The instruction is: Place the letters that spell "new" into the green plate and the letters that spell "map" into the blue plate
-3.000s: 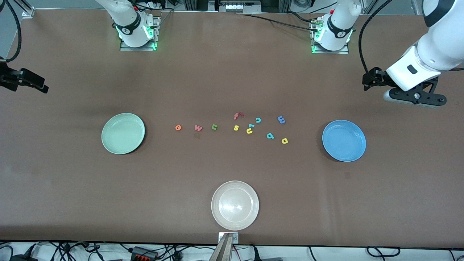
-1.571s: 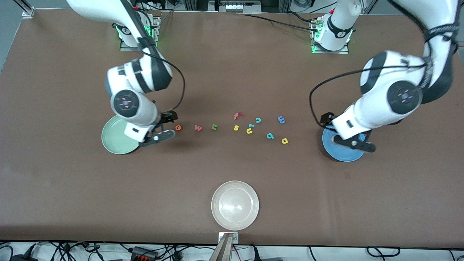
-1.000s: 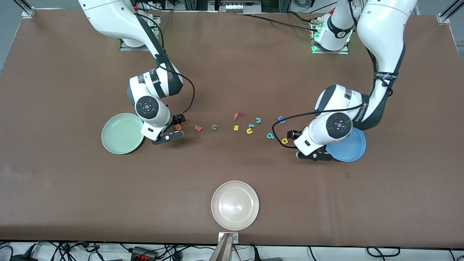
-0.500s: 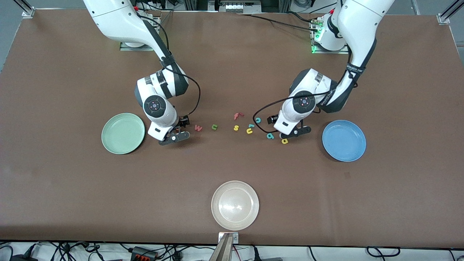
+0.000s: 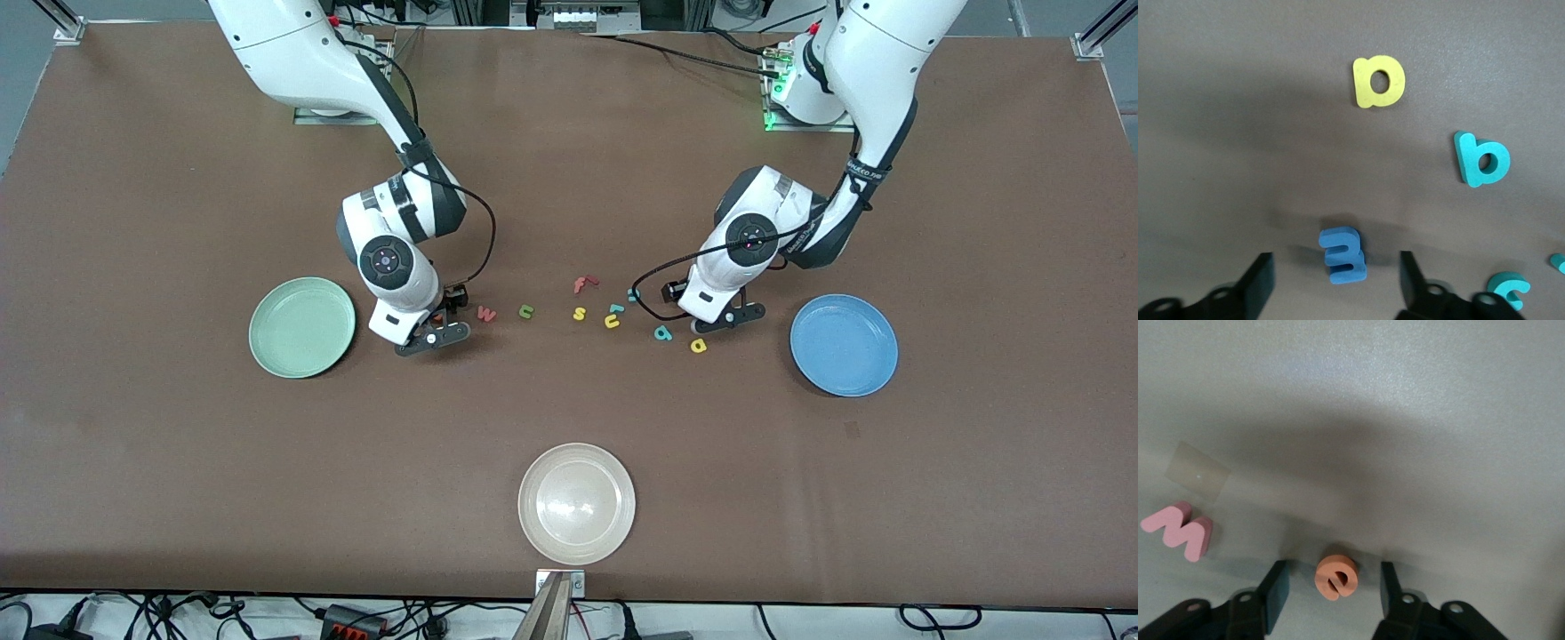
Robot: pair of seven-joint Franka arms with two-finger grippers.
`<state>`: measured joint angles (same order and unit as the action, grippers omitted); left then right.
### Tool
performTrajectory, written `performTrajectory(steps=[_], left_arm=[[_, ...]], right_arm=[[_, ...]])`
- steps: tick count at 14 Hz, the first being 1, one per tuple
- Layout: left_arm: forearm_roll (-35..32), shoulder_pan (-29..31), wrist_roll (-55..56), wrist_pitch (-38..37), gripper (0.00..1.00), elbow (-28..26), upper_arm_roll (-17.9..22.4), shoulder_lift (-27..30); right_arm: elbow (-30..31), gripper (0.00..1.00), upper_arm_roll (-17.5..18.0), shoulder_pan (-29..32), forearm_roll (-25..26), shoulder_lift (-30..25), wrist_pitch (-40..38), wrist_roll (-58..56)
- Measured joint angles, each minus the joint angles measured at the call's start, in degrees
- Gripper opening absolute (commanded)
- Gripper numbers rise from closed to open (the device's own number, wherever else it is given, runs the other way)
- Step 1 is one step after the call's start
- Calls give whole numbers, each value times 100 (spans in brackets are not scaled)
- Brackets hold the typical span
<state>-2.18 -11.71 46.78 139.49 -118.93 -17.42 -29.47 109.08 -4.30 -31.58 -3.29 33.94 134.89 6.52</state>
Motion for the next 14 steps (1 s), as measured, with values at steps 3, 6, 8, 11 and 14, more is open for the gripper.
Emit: performTrajectory(steps=[3, 6, 8, 11, 14], left_arm=[[0, 0, 0, 122, 40, -4, 4, -63], [0, -2, 0, 214, 15, -3, 0, -105], [0, -2, -1, 231, 9, -3, -2, -95], [-74, 6, -7, 117, 9, 36, 23, -69], [-951, 167, -127, -1232, 9, 726, 96, 99]], right_arm=[[0, 42, 0, 0, 0, 0, 9, 0], [-3, 31, 0, 0, 0, -2, 11, 0], [-8, 25, 0, 0, 0, -4, 12, -1], [-17, 11, -3, 8, 0, -16, 12, -1], [-61, 9, -69, 90, 0, -183, -116, 12]])
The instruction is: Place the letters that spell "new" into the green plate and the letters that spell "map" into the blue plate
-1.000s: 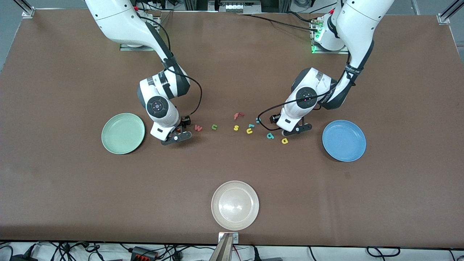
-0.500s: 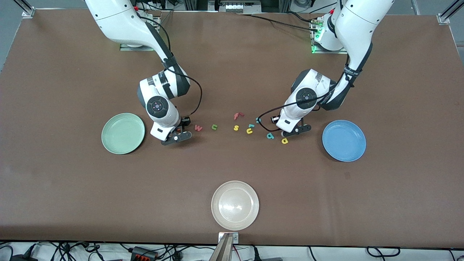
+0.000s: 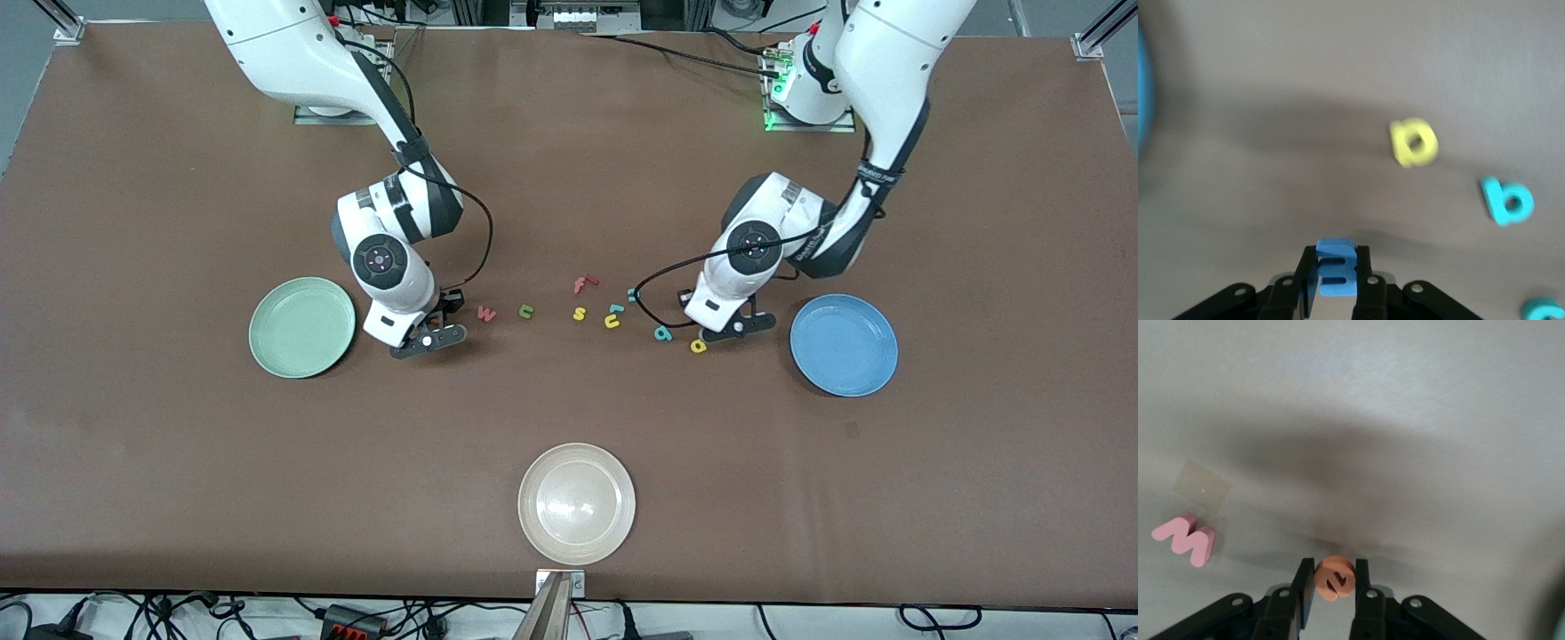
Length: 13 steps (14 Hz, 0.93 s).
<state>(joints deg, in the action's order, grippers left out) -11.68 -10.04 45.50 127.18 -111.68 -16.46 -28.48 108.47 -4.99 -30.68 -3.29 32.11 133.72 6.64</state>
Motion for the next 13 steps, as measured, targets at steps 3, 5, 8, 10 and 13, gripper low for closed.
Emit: performTrajectory(steps=[3, 5, 8, 10, 13], left_arm=[[-339, 305, -891, -1162, 9, 882, 20, 117], [-374, 715, -1923, -1348, 12, 1131, 48, 123], [-375, 1413, -3257, -1229, 14, 1139, 71, 22], [-375, 1615, -3655, -1004, 69, 1103, 73, -233], [-375, 1678, -3816, -825, 100, 1093, 64, -638]], right_arm=[[-32, 9, -76, 601, 1, -419, -709, -23], [-14, 9, -96, 1223, 2, -665, -1146, -180], [269, 10, -100, 1831, 2, -748, -1257, -336], [494, 10, -93, 1858, 2, -709, -1141, -333], [617, 55, -79, 1861, 2, -509, -744, -322]])
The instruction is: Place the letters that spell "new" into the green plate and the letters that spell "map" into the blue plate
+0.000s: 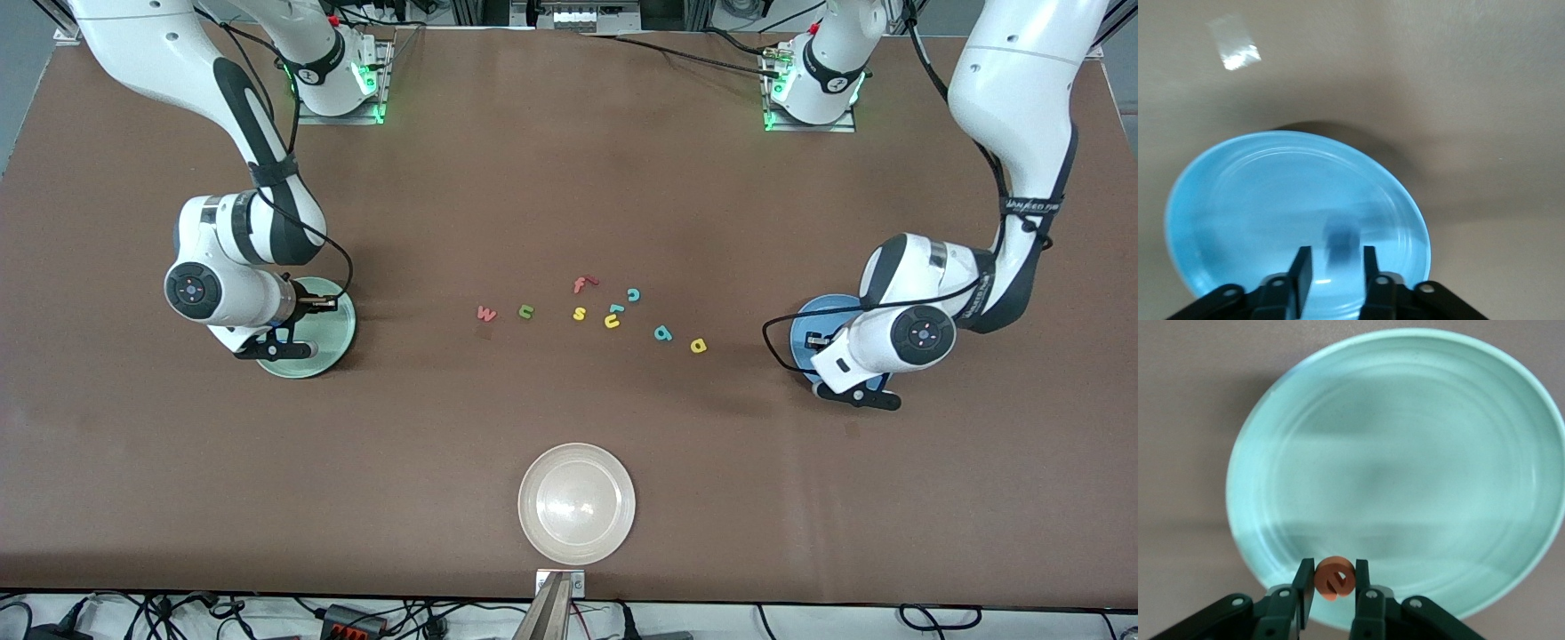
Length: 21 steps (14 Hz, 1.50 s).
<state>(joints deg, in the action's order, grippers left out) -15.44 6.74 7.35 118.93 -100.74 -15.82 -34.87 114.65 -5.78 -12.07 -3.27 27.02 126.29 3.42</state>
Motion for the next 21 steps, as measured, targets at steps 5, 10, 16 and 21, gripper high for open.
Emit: performTrajectory(steps=[5, 10, 16, 21], left_arm=[[0, -20, -7, 27, 100, 188, -544, -3], [6, -617, 841, 140, 100, 497, -825, -38], [6, -819, 2099, 891, 100, 477, -790, -697], [6, -870, 2389, 1075, 67, 473, -795, -918]], right_arm=[[-198, 100, 21, 20, -1, 25, 150, 61], [-511, 100, 183, -824, -9, -117, 202, 521], [-539, 100, 205, -1927, 18, 344, 795, -417], [-591, 76, 206, -2301, 18, 385, 950, -1652]])
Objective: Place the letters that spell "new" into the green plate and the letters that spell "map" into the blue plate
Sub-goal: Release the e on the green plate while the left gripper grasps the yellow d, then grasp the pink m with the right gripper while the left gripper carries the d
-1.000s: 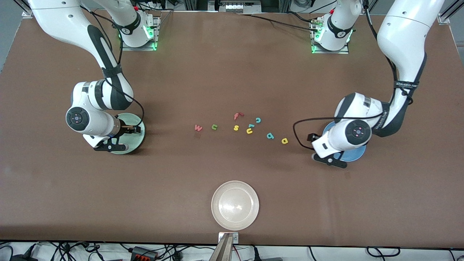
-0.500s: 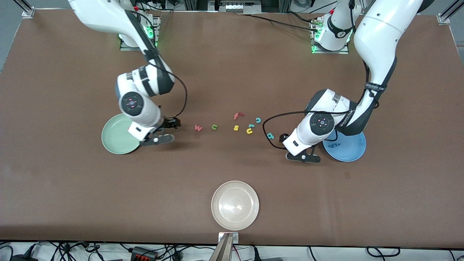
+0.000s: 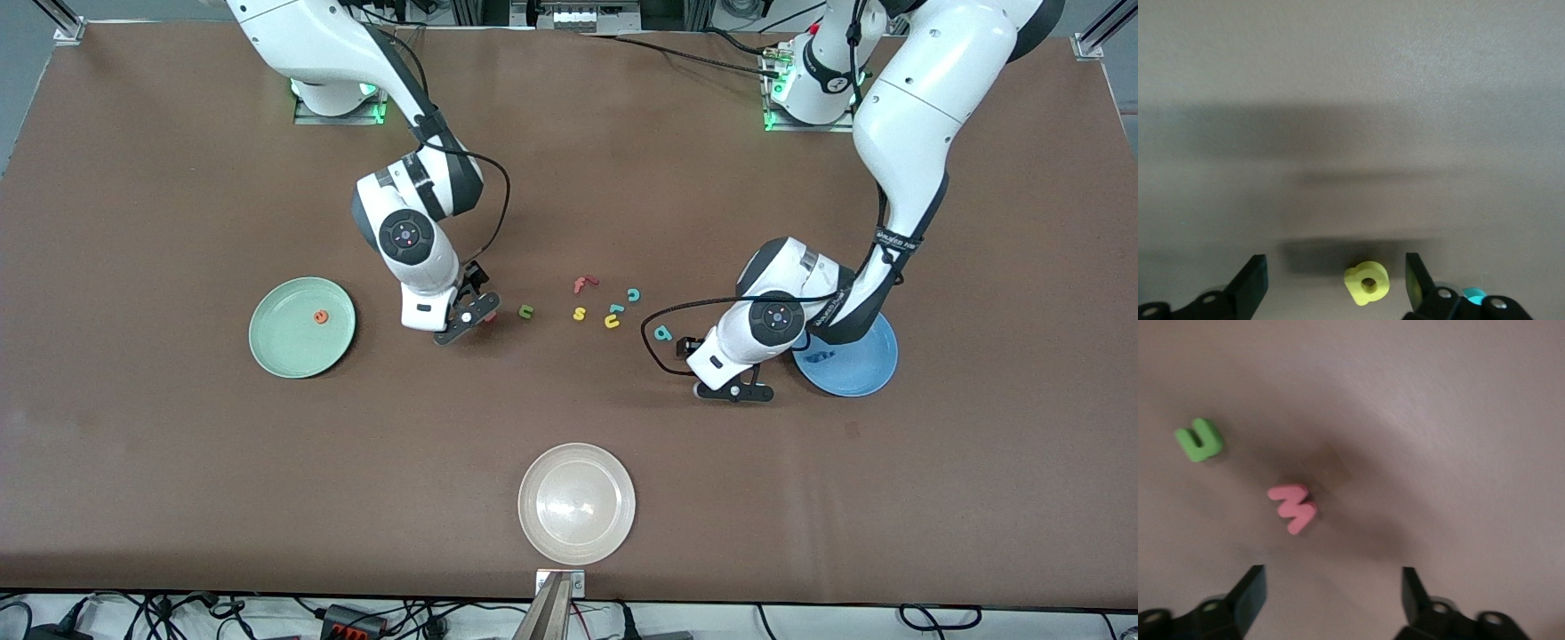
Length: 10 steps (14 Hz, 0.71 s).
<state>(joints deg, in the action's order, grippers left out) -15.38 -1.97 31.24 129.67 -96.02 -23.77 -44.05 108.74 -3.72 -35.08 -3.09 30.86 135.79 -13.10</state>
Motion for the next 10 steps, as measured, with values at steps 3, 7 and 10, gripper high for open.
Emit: performTrajectory(steps=[3, 7, 10], left_arm=[[0, -61, 213, 12, 53, 0, -10, -15], [0, -130, 284, 4, 35, -12, -10, -27], [-1, -125, 308, -22, 21, -13, -6, -14]], right_arm=[[5, 76, -7, -3, 0, 126, 440, -613], [3, 75, -1, -199, 0, 313, 643, -832], [0, 72, -1, -332, 25, 317, 697, -958]])
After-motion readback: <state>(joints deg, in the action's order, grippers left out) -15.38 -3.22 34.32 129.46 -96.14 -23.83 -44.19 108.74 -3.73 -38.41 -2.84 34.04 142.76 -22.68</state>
